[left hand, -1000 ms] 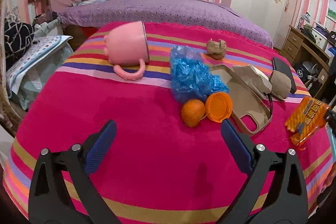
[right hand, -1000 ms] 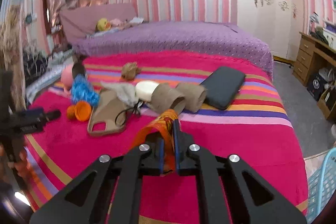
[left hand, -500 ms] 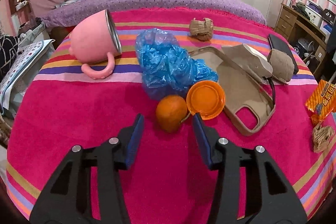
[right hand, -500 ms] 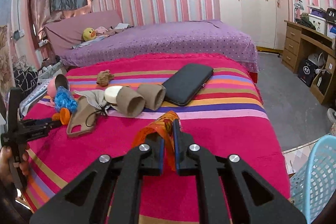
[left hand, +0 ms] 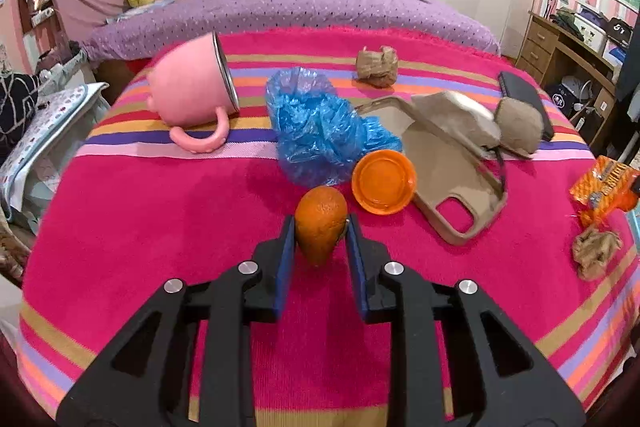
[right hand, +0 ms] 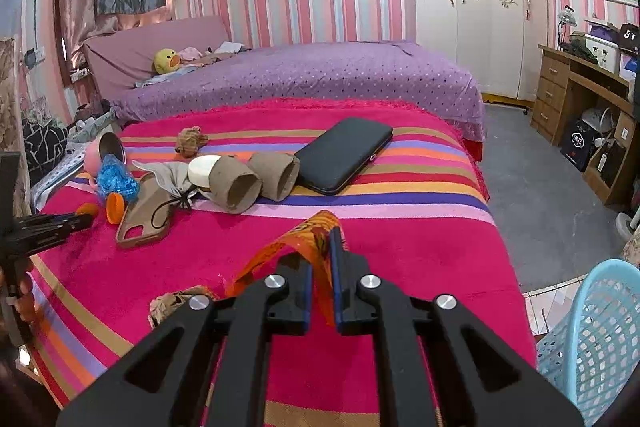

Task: Collect trash
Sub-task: 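Grasp the second tangerine with the left tool while the right tool holds the snack bag, then carry both items to the blue basket while the left tool releases the tangerine inside, then open the right tool to drop the snack bag into the basket, then move the right tool to the brown crumpled paper and grasp it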

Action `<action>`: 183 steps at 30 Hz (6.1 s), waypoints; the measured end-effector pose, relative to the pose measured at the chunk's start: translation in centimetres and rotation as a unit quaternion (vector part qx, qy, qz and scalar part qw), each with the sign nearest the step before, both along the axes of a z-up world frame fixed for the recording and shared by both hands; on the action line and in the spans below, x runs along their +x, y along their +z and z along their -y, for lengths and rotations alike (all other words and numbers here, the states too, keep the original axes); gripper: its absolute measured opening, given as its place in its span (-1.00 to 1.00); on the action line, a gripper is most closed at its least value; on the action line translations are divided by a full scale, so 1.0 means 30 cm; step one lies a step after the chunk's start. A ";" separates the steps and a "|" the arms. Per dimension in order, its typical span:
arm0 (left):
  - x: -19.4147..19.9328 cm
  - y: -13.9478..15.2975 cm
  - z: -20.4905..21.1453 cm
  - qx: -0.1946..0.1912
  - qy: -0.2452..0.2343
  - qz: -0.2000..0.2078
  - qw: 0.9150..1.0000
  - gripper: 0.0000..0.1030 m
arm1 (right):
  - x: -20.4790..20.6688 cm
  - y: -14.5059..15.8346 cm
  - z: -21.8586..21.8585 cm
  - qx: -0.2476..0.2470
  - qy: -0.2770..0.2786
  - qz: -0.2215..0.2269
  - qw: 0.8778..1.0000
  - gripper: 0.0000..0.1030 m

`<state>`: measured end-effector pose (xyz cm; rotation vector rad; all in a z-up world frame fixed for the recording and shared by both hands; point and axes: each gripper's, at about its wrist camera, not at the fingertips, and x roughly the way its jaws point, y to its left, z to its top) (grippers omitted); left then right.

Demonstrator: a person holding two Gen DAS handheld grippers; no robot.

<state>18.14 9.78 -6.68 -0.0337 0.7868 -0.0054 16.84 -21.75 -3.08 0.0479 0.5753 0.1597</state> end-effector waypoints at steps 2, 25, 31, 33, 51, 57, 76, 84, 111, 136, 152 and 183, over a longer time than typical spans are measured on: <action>-0.029 0.027 0.005 0.006 0.001 0.017 1.000 -0.54 | -0.008 0.006 0.010 0.001 -0.001 0.004 1.000 -0.85; -0.097 0.175 0.213 -0.031 -0.003 0.093 0.995 -0.54 | -0.123 0.067 0.165 0.033 -0.020 0.039 0.999 -0.85; -0.129 0.229 0.396 -0.035 -0.035 0.110 0.993 -0.54 | -0.195 0.129 0.282 0.059 -0.037 0.055 0.996 -0.85; -0.147 0.242 0.458 -0.031 -0.048 0.117 0.992 -0.54 | -0.224 0.150 0.324 0.055 -0.043 0.061 0.996 -0.85; -0.276 0.192 1.165 -0.051 -0.191 0.107 0.974 -0.53 | -0.522 0.164 0.921 -0.004 -0.183 0.055 0.982 -0.85; -0.310 0.130 1.354 -0.047 -0.230 0.093 0.968 -0.53 | -0.580 0.109 1.058 0.008 -0.211 0.051 0.976 -0.85; -0.249 0.059 1.675 -0.046 -0.268 0.052 0.961 0.60 | -0.608 0.034 1.162 0.009 -0.234 0.039 0.971 -0.85; -0.233 0.100 1.559 -0.031 -0.241 0.081 0.967 0.79 | -0.576 -0.002 1.153 0.017 -0.231 0.031 0.972 -0.85; -0.240 0.211 1.146 -0.056 -0.187 0.093 0.976 0.89 | -0.496 0.026 0.944 0.013 -0.251 0.026 0.967 0.87; -0.167 0.208 0.198 -0.010 -0.022 0.099 0.995 0.89 | -0.249 0.157 0.148 0.014 -0.100 0.064 0.993 0.91; -0.147 0.054 0.014 -0.022 -0.008 0.041 0.999 0.89 | -0.152 -0.035 -0.225 -0.020 0.002 0.001 1.000 0.91; 0.019 0.021 0.069 -0.014 0.017 0.035 0.999 0.88 | 0.012 -0.035 -0.163 -0.044 0.013 -0.030 0.998 -0.10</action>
